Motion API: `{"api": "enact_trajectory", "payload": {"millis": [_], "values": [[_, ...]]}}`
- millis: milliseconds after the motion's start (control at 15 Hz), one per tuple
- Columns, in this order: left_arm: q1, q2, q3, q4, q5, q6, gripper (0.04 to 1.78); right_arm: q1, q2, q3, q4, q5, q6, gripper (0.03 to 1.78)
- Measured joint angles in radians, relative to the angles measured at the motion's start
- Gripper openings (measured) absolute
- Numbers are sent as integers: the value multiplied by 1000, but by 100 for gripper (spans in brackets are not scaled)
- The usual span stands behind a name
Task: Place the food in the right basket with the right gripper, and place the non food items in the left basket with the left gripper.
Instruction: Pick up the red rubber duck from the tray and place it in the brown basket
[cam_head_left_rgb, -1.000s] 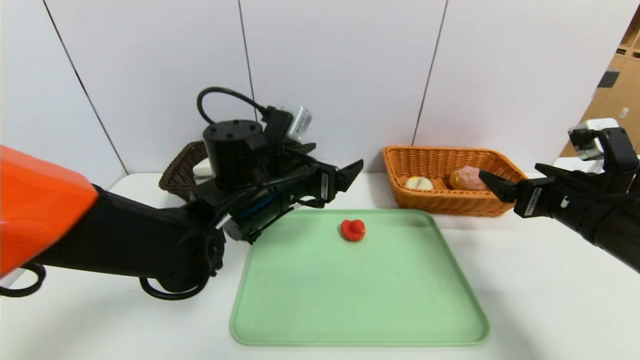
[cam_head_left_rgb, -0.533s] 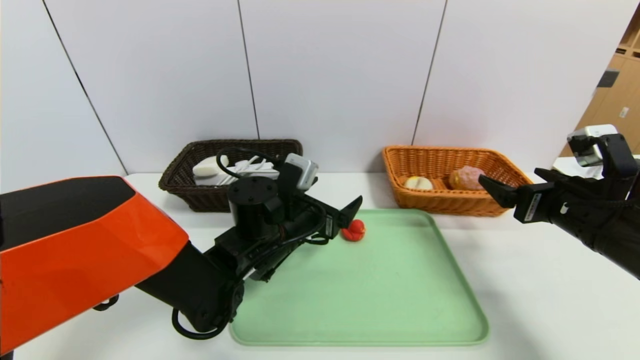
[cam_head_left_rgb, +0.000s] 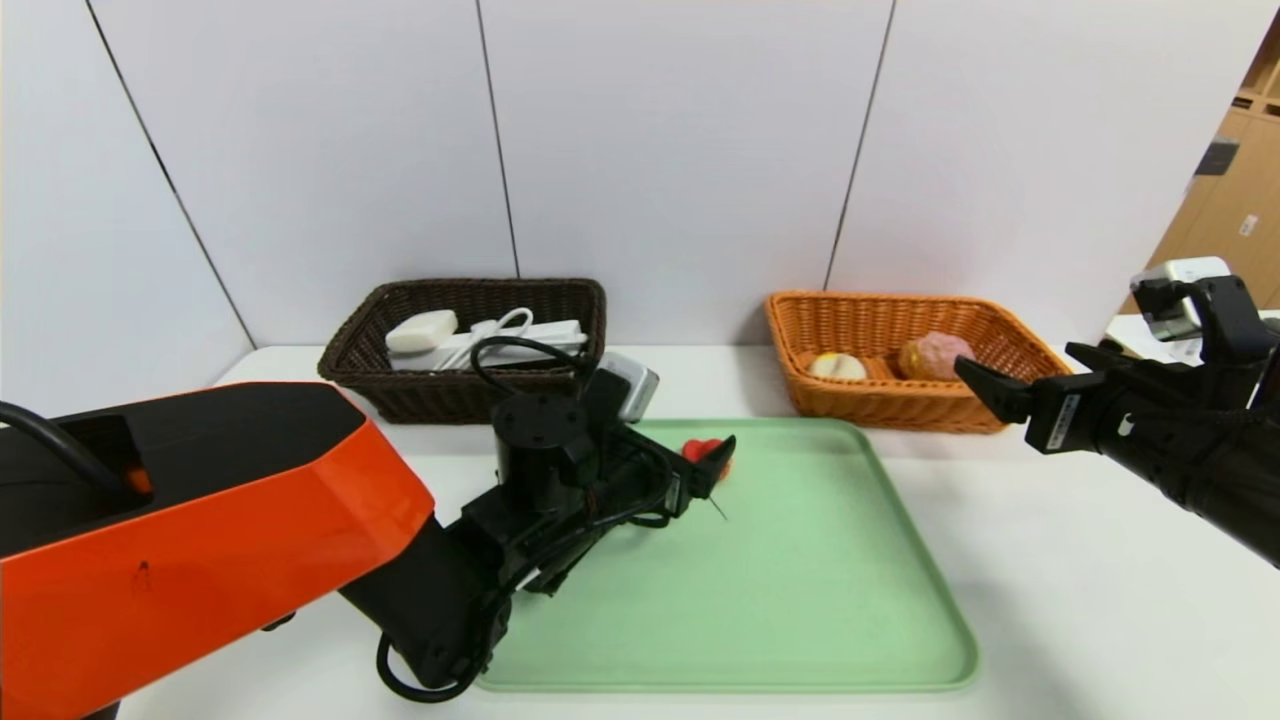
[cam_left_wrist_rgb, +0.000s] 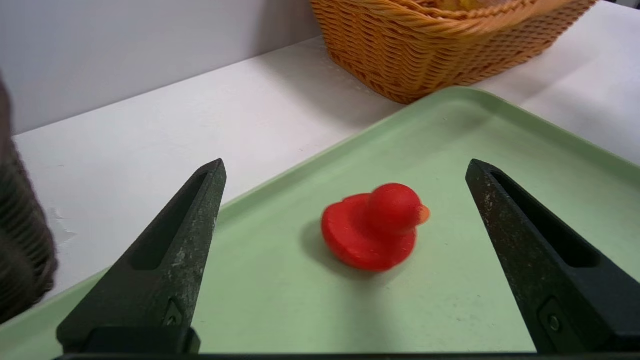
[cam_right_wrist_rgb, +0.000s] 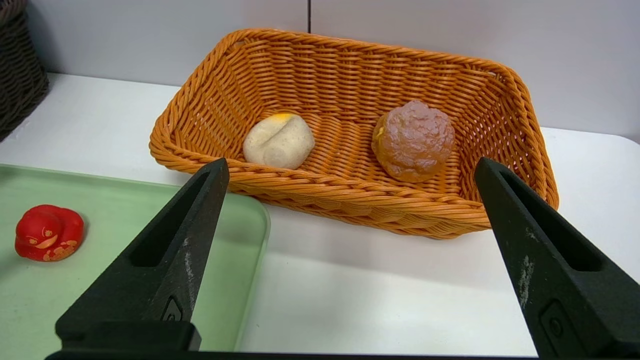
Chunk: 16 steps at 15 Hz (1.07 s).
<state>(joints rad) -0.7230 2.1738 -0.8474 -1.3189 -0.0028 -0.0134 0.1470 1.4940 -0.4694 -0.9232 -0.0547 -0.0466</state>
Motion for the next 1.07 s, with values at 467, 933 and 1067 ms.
{"api": "enact_trajectory", "payload": {"millis": [467,933,1067], "values": [[-15,43,-7,-2,-1,0,169,0,6,1,-1,-1,0,169],[-15,108,-20,-59,-1,3,169,0,2,0,-1,-1,1,169],[-15,126,-36,-60,-1,4,169,0,1,0,-1,0,8,169]]}}
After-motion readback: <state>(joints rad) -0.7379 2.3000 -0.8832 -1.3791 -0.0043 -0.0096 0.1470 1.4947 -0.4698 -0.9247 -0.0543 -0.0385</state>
